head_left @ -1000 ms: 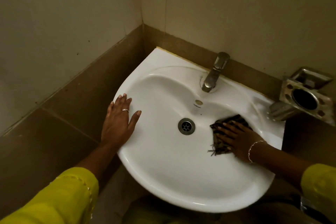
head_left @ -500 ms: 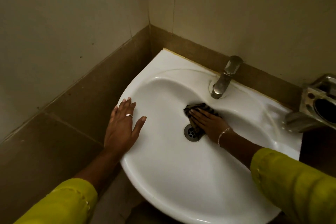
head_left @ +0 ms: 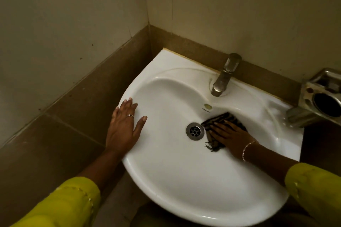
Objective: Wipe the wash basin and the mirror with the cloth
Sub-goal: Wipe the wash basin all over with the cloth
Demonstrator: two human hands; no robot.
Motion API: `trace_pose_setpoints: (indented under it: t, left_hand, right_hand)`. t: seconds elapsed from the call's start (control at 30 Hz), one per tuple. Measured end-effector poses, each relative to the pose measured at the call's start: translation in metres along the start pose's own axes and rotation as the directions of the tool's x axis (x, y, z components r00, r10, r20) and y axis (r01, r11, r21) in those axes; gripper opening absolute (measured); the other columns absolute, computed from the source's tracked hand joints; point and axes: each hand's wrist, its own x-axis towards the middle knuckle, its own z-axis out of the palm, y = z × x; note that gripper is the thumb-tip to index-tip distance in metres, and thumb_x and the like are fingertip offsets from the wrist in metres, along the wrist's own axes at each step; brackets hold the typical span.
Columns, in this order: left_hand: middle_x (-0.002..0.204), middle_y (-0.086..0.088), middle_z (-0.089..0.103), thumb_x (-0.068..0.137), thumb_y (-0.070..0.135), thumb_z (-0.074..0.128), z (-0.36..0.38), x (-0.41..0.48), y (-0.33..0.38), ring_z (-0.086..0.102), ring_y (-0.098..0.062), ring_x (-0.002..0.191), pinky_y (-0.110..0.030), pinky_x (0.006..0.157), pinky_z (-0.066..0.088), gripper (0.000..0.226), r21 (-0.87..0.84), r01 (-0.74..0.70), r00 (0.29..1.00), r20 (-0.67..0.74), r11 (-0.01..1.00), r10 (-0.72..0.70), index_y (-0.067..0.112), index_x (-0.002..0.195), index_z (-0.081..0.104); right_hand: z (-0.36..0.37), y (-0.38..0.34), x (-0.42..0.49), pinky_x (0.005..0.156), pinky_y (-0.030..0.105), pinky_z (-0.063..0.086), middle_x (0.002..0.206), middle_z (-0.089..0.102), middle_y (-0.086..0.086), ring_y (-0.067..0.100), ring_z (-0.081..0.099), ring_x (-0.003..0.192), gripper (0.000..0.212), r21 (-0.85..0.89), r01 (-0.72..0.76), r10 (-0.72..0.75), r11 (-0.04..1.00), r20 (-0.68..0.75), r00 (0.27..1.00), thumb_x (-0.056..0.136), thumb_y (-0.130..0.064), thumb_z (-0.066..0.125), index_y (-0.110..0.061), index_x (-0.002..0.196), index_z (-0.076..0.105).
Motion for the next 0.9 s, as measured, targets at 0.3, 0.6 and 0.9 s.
trace_pose_setpoints:
  t: [0.3,0.6,0.9]
  left_hand:
    - [0.151,-0.011,0.031,0.082,0.06,0.017,-0.001,0.0,0.001,0.022,-0.02,0.142,-0.029,0.115,0.003,0.079,-0.029,0.016,1.0,0.007,0.999,-0.016,0.008,0.137,0.042]
    - [0.151,-0.01,0.031,0.079,0.075,-0.003,-0.002,0.0,0.001,0.021,-0.02,0.143,-0.023,0.112,-0.004,0.098,-0.023,0.009,1.0,0.01,1.0,-0.009,0.01,0.138,0.04]
    - [0.151,-0.01,0.031,0.083,0.071,0.001,-0.001,0.001,0.0,0.017,-0.013,0.14,-0.021,0.111,-0.006,0.091,-0.034,-0.012,1.0,-0.002,0.999,0.011,0.01,0.138,0.041]
  right_hand:
    - [0.026,-0.039,-0.033,0.069,0.034,0.056,0.148,0.034,0.0,0.019,0.059,0.11,0.054,0.295,0.008,0.011,0.956,-0.065,0.998,0.096,-0.037,-0.001,-0.02,0.146,-0.012]
    - [0.012,-0.098,-0.012,0.109,0.025,0.003,0.153,-0.02,-0.015,0.011,-0.012,0.14,0.046,0.276,0.272,-0.284,0.922,0.003,0.959,0.098,-0.045,-0.002,-0.044,0.142,-0.014]
    - [-0.028,-0.132,0.07,0.092,0.029,0.046,0.154,-0.021,0.0,0.018,0.025,0.14,0.053,0.513,0.213,-0.15,0.831,-0.161,0.975,0.096,-0.046,-0.003,-0.03,0.145,-0.012]
